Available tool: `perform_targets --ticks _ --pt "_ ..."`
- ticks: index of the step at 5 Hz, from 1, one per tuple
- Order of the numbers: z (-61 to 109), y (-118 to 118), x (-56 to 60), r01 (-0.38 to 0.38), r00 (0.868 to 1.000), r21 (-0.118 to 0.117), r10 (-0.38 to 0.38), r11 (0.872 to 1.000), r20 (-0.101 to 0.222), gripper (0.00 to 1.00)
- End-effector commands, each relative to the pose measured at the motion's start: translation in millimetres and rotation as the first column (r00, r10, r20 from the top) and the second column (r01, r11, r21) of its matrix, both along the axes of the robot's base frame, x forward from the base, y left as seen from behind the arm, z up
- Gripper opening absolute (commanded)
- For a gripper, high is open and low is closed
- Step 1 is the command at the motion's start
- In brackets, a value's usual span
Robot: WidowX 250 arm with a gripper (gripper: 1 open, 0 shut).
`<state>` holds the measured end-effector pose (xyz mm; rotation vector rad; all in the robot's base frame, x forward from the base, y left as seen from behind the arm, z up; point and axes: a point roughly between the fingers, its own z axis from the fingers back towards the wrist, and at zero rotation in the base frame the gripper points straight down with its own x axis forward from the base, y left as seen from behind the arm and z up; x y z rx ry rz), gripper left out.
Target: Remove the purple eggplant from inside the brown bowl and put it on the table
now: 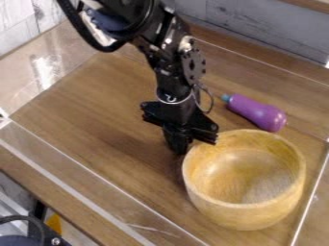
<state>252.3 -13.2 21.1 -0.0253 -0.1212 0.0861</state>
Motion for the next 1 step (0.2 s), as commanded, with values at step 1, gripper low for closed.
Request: perform_targets --ticks 1 --pt "14.8 -5.0 5.9 -0.028 0.999 0.006 0.028 1.000 0.033 0.00"
